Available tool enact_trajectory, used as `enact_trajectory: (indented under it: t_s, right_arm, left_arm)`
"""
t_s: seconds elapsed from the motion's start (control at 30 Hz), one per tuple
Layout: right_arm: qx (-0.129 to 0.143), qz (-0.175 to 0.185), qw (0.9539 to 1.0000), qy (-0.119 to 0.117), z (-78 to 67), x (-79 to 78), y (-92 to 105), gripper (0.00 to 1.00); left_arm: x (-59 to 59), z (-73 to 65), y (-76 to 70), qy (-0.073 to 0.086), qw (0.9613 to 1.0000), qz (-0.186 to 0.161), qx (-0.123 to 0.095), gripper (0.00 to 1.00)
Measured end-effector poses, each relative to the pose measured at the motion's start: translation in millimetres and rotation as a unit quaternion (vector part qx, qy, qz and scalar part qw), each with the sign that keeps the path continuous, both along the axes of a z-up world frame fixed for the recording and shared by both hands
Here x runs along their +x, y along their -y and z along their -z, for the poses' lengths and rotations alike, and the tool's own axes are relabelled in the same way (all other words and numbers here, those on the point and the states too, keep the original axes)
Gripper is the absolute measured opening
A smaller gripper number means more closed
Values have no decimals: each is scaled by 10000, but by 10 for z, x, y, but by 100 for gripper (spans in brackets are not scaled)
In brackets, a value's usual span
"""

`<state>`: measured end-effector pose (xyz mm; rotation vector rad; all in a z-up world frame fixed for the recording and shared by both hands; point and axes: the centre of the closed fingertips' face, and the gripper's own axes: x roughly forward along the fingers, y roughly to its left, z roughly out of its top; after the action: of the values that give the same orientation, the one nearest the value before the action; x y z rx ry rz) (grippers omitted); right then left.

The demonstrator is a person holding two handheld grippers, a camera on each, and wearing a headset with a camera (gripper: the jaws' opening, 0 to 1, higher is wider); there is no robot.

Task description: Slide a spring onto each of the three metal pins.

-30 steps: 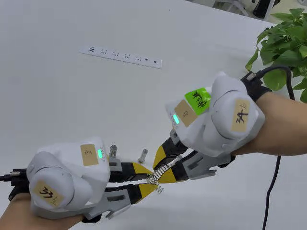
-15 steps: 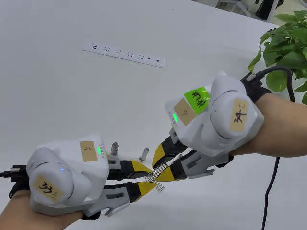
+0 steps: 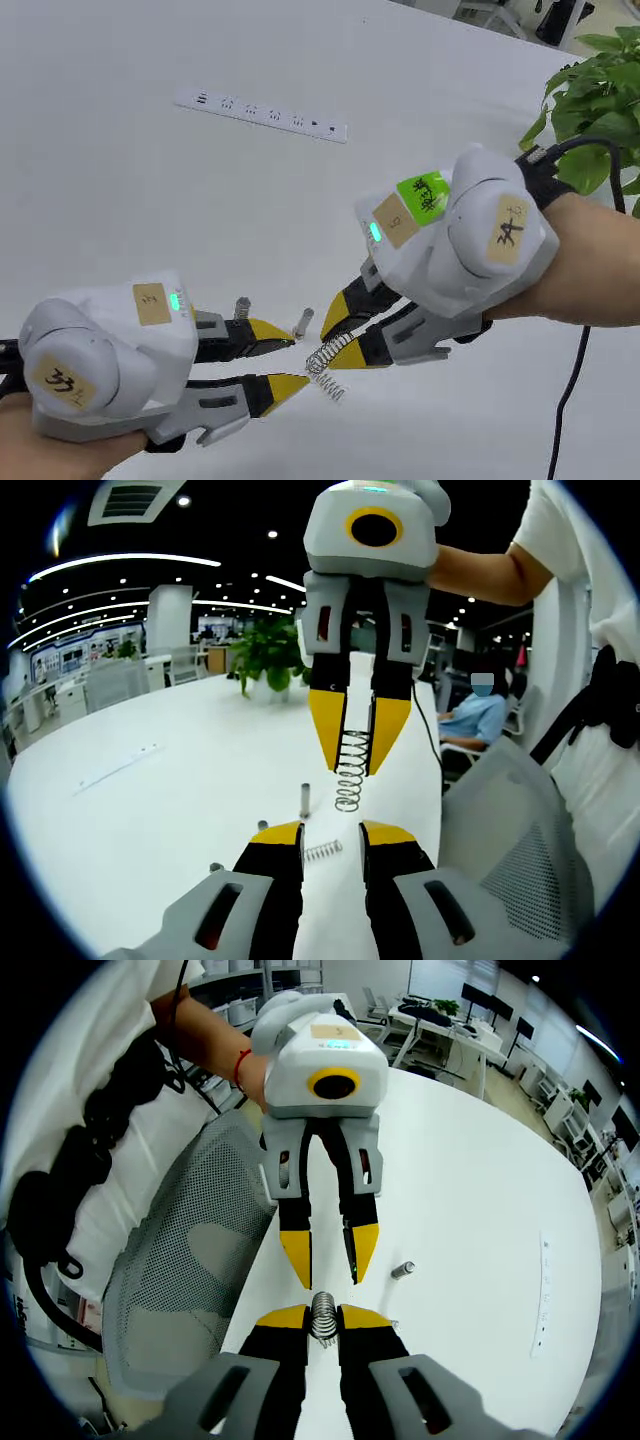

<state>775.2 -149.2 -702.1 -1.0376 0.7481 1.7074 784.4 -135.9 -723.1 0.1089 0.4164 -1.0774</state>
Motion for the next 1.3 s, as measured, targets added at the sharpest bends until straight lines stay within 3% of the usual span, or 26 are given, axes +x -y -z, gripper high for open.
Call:
enact_trajectory:
  t_s: [0.43,0.67,0.9,1.1,1.3]
  right_arm:
    - [-25,502,9985,227,-5,347,52,12]
    - [-150,701,9968,366,79,551,78,12]
    - [-290,793,9957,377,183,665,91,12]
    - [-366,811,9954,366,270,735,53,12]
    - [-479,839,9947,350,411,813,14,12]
  left_arm:
    - [89,48,-403,70,9987,-493,116,38]
    - [121,120,-598,172,9977,-592,272,47]
    - [160,77,-697,348,9970,-683,66,63]
    - [175,114,-784,281,9969,-736,-8,76]
    - [176,159,-841,174,9968,-770,-97,82]
